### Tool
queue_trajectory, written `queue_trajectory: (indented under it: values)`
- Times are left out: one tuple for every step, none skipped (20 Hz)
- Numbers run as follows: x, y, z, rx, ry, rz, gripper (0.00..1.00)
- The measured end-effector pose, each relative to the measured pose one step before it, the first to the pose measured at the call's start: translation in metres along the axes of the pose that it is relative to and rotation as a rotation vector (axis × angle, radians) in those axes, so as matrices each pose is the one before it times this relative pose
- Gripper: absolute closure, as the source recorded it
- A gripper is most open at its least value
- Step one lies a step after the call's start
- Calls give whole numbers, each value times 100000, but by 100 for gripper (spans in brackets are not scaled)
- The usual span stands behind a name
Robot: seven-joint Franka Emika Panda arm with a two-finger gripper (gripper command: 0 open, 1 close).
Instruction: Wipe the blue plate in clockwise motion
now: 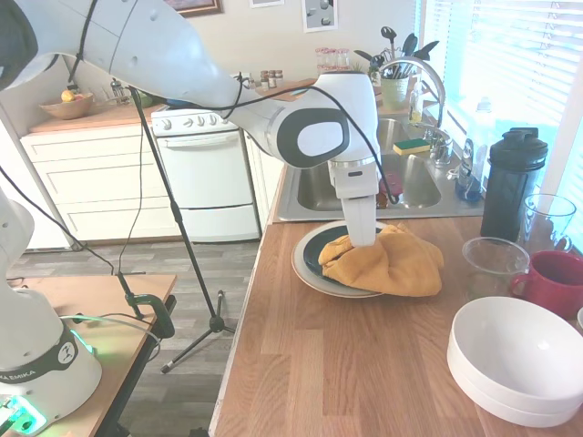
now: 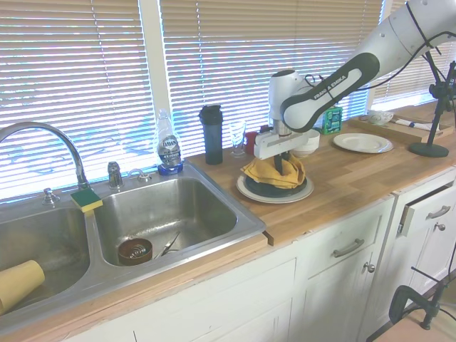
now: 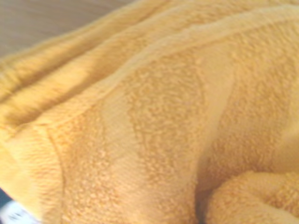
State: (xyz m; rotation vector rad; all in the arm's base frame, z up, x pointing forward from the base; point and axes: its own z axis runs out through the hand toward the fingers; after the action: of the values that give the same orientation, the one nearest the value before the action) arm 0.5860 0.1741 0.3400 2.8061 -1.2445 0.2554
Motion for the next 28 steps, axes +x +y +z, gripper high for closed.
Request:
queue_trajectory:
  values:
    - [-175,654,-11,-120,-50,-533,100]
    - [-251,688,-41,-70,-34,-651,100]
    - [-343,675,-43,-129,-59,-685,100]
    - [-403,628,-49,57,-24,-759,100]
    - [-472,607,-48,-38,-79,-794,100]
    - [-489,478,-92,55,-55,-733,100]
    - [-555,364,-96,92,-66,-764,100]
    - [-651,235,-109,-42,-147,-923,100]
    - [-766,114,-109,-6,-182,-1174,100]
    - [-782,26,-125,37,-176,-1249,100]
    - [-833,-71,-135,104,-134,-1425,100]
    - [-818,-202,-148,198,-151,-1420,100]
    - [-728,-199,-135,230,-139,-1114,100]
    - [-579,-241,-186,399,-187,-688,100]
    - [-479,-256,-231,570,-369,-325,100]
    - [-317,-172,-233,569,-381,-58,100]
    - [-140,-86,-270,621,-283,289,100]
    - [1,-22,-396,809,-211,674,100]
    - [112,24,-516,988,-98,858,100]
    - [173,55,-559,1012,14,843,100]
    - [210,76,-634,1027,178,771,100]
    - [211,78,-633,1021,150,728,100]
    - [217,90,-637,961,146,678,100]
    - [230,101,-655,1025,-121,702,100]
    - [265,129,-714,1036,-108,753,100]
    - [299,175,-755,805,-175,820,100]
    - [334,183,-861,1086,-394,855,100]
    - [392,233,-973,1094,-380,927,100]
